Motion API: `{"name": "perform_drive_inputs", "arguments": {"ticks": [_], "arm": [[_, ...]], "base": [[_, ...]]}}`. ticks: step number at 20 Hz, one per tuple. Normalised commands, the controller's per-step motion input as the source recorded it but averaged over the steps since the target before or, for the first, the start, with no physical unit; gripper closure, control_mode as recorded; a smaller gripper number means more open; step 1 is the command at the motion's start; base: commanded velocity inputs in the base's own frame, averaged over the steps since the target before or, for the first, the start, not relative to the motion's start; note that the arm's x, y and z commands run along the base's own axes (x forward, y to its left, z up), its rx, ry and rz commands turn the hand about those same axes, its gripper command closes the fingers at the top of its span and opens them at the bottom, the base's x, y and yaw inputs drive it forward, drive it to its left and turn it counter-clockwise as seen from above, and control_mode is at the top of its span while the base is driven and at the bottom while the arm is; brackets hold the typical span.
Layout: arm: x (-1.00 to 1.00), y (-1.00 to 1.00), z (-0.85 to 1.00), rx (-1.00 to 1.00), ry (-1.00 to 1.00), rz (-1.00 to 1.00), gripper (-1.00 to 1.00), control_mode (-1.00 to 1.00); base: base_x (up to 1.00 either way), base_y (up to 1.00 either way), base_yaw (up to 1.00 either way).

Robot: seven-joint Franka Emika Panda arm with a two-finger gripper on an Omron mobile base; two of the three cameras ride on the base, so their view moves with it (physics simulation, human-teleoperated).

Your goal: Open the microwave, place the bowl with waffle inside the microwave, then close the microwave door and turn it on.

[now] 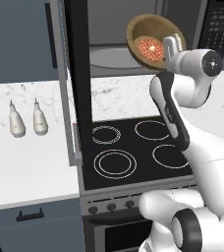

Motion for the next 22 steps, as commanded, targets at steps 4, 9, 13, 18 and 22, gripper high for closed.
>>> {"name": "perform_drive_inputs", "arguments": {"ticks": [4,9,13,18,22], "arm": [[0.8,0.54,0.0,0.0,0.04,0.14,1.0,-1.0],[0.72,0.33,0.0,0.0,0.0,0.14,1.0,-1.0],[0.68,0.03,0.0,0.0,-0.01,0.0,1.0,-1.0],[0.52,0.04,0.0,0.0,0.05,-0.01,1.0,-1.0],[0.43,0.06,-0.14,0.0,0.05,0.0,1.0,-1.0]], "base": [[0.0,0.0,0.0],[0.0,0.0,0.0],[0.0,0.0,0.0],[0.0,0.0,0.0],[0.0,0.0,0.0]]}}
